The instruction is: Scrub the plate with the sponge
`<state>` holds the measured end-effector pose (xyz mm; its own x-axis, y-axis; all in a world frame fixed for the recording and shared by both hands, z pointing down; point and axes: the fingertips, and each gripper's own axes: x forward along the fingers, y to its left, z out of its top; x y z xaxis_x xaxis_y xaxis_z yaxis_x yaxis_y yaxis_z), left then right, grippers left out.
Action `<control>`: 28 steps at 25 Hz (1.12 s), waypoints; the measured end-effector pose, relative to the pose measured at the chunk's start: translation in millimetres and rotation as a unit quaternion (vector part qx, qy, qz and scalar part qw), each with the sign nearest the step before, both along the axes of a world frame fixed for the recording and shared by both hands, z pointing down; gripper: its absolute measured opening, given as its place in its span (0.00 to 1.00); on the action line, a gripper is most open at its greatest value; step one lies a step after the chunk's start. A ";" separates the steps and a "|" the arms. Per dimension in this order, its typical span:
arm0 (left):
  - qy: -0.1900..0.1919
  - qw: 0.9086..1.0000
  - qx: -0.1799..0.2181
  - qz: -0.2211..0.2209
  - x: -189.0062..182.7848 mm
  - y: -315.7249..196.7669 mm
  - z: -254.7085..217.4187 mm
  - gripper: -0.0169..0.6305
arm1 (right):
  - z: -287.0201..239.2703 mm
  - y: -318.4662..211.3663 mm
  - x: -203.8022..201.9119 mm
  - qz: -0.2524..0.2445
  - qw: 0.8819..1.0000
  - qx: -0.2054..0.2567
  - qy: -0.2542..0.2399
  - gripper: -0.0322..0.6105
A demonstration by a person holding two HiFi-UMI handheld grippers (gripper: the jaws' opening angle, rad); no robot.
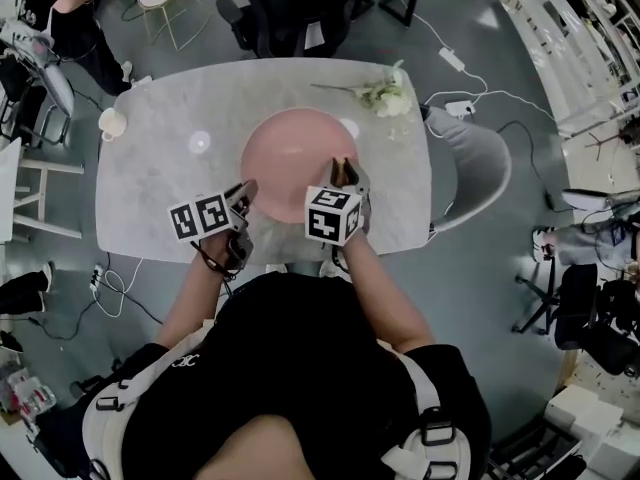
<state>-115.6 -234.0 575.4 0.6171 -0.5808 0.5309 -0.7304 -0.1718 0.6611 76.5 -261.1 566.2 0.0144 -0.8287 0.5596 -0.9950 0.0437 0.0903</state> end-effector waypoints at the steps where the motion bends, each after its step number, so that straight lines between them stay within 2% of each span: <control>1: -0.006 1.000 0.008 0.008 3.5 3.4 -3.7 0.07 | -0.4 -1.6 3.2 0.006 1.000 -0.004 0.004 0.17; 6: -0.021 0.998 0.027 0.045 19.2 14.4 -13.6 0.08 | -16.9 -19.2 12.4 0.021 1.000 0.016 -0.015 0.17; 13: -0.049 0.996 0.046 0.063 26.8 13.4 -18.7 0.09 | -57.2 -48.7 -9.8 -0.017 0.995 0.087 -0.037 0.17; 16: -0.058 0.995 0.049 0.065 27.0 14.9 -19.4 0.09 | -71.6 -50.5 -37.3 -0.062 0.991 0.111 -0.044 0.17; 19: -0.056 0.995 0.051 0.065 27.4 15.3 -21.8 0.09 | -84.1 -43.8 -73.8 -0.134 0.982 0.121 -0.057 0.17; 23: -0.039 0.996 0.050 0.057 25.3 13.3 -28.5 0.09 | -84.0 -25.6 -120.3 -0.241 0.960 0.113 -0.088 0.17; 28: -0.041 0.997 0.050 0.039 17.3 10.1 -28.9 0.09 | -58.6 7.8 -154.8 -0.341 0.933 0.093 -0.071 0.17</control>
